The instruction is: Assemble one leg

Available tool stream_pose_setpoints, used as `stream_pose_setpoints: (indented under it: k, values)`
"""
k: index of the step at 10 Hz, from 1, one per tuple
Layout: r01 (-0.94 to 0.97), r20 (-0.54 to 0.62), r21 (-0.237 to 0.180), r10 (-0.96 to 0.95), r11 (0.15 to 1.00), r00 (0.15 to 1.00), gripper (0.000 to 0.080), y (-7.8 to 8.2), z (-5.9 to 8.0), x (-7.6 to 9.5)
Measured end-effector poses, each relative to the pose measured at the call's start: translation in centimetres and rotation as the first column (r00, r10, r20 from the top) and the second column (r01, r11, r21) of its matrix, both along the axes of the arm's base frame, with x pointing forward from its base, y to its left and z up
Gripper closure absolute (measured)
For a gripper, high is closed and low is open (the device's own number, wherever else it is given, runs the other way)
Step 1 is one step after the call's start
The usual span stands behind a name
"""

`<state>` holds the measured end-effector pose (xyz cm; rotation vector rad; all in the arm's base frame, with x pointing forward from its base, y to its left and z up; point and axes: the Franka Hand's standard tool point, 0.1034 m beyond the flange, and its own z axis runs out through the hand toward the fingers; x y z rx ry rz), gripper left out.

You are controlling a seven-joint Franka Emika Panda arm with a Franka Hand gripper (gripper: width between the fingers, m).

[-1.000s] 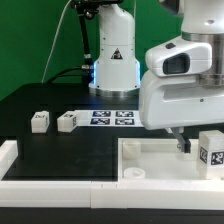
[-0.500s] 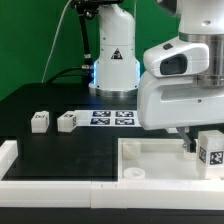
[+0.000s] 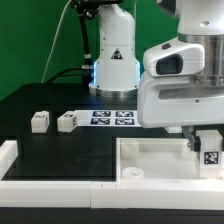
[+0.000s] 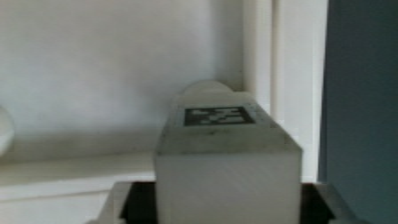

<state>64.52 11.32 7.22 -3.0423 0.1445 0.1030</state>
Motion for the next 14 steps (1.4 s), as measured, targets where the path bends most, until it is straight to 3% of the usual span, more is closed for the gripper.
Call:
stream_pose_setpoints:
  k: [3, 5, 6, 7, 8, 9, 11, 12, 13, 14]
  values:
    - [0.351, -0.04, -0.003, -0.351, 0.936, 0.936, 0.0509, -0.36, -0.05, 0.09]
    - [0.588, -0.062, -0.033, -0.589, 0.808, 0.806, 0.0509, -0.42, -0.07, 0.09]
    - [0.689, -0.07, -0.051, -0.691, 0.723, 0.719, 0.0509, -0.3, -0.08, 0.07]
    - [0.813, -0.075, -0.08, -0.816, 0.577, 0.573, 0.0509, 0.0, -0.05, -0.01]
    - [0.846, -0.072, -0.089, -0.851, 0.525, 0.52, 0.0509, 0.09, -0.03, -0.05]
    - [0.921, -0.064, -0.112, -0.928, 0.373, 0.368, 0.0509, 0.14, 0.05, -0.1]
    - [0.971, -0.046, -0.136, -0.98, 0.196, 0.192, 0.0509, 0.09, 0.12, -0.09]
    - [0.982, -0.041, -0.144, -0.992, 0.125, 0.12, 0.0509, 0.07, 0.13, -0.1]
    - [0.981, -0.041, -0.145, -0.992, 0.126, 0.121, 0.0509, 0.07, 0.08, -0.11]
    - [0.981, -0.042, -0.145, -0.991, 0.132, 0.127, 0.0337, 0.09, 0.01, -0.14]
